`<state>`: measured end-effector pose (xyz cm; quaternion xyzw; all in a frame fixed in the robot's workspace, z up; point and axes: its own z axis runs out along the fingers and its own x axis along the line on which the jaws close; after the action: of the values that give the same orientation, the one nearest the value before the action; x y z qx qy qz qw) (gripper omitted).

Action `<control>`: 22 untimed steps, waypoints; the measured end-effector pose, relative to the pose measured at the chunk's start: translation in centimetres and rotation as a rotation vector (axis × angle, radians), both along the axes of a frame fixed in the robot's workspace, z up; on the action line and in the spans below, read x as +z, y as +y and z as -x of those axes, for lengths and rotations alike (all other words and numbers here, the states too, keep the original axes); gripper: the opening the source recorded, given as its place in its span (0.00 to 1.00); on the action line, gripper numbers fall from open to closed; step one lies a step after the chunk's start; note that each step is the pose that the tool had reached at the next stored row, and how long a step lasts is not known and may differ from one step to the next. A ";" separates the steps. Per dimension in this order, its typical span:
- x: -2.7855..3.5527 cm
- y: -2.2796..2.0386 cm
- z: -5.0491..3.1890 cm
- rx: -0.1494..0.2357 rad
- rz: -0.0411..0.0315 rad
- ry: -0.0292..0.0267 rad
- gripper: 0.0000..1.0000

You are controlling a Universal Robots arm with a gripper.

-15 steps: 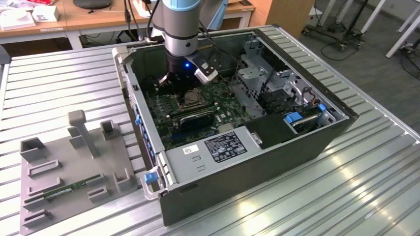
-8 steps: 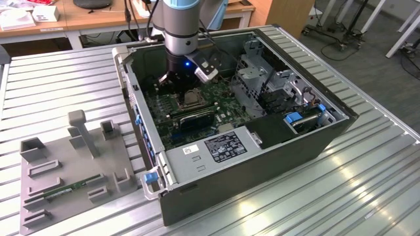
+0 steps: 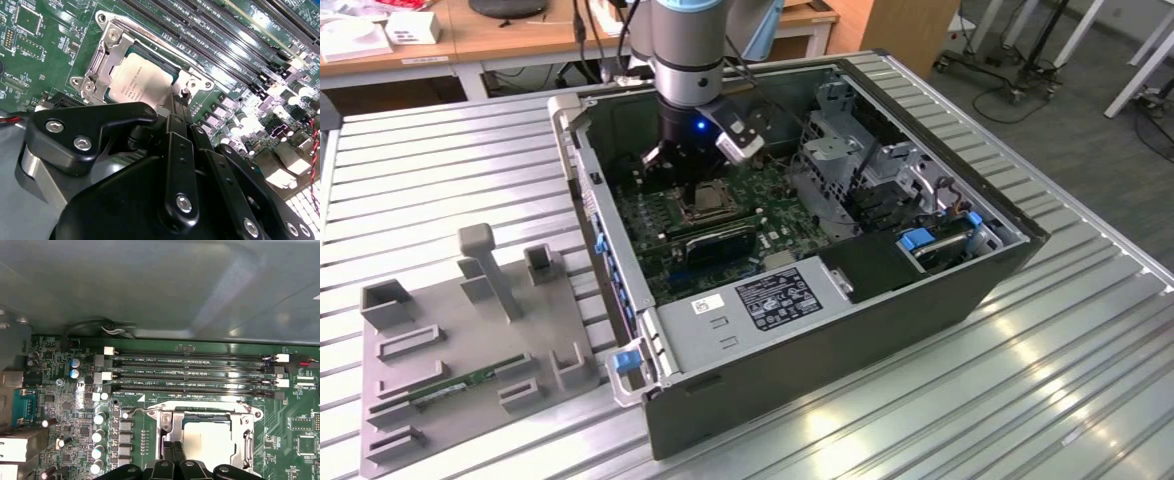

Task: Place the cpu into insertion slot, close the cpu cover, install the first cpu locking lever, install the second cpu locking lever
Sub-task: 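Close the cpu cover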

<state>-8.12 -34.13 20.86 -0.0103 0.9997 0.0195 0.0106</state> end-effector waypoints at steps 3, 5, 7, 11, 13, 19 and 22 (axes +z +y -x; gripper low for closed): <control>0.27 0.00 0.00 0.000 -0.0001 -0.0001 0.11; 0.51 0.00 0.00 0.000 0.0000 0.0000 0.11; 0.78 0.00 0.00 0.000 0.0000 0.0000 0.11; 1.20 0.00 0.00 0.000 -0.0001 -0.0001 0.11; 1.20 0.00 0.00 0.000 -0.0002 -0.0001 0.11; 1.21 0.00 -0.73 0.000 0.0000 0.0000 0.11; 1.21 0.00 -1.35 0.000 0.0000 0.0000 0.11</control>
<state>-6.77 -34.13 22.07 -0.0104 0.9997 0.0195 0.0107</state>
